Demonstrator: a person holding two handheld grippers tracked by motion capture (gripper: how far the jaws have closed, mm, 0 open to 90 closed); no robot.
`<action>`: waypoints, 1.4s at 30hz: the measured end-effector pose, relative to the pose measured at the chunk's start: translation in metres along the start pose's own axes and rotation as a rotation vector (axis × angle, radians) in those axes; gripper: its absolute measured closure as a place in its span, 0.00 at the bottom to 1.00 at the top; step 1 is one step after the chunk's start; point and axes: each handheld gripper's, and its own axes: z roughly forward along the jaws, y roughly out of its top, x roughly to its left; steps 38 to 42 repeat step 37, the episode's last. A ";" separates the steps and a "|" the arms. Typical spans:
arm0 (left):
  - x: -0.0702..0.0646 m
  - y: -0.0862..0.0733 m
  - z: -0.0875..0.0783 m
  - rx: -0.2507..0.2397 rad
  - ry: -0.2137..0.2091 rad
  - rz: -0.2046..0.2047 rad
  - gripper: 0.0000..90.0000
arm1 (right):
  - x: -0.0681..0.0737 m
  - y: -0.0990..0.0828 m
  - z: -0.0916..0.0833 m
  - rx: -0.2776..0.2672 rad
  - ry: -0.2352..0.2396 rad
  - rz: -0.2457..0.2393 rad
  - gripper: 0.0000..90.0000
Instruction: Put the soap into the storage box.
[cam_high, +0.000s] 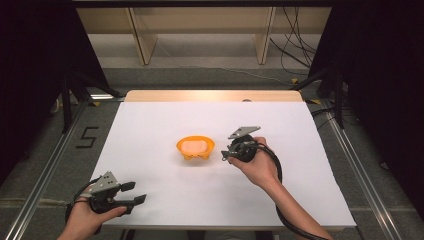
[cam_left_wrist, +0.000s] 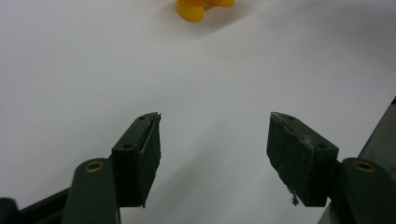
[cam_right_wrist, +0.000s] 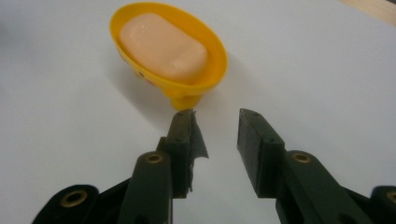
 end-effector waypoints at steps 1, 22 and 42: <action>0.000 0.000 0.000 0.000 0.001 -0.001 0.39 | -0.002 -0.002 -0.003 0.022 0.007 -0.006 0.75; 0.002 -0.001 0.002 0.013 0.004 -0.009 0.39 | -0.030 -0.068 -0.027 0.032 -0.032 0.111 0.70; 0.002 0.000 0.001 0.027 -0.003 0.013 0.38 | -0.040 -0.084 -0.037 -0.014 -0.069 0.201 0.65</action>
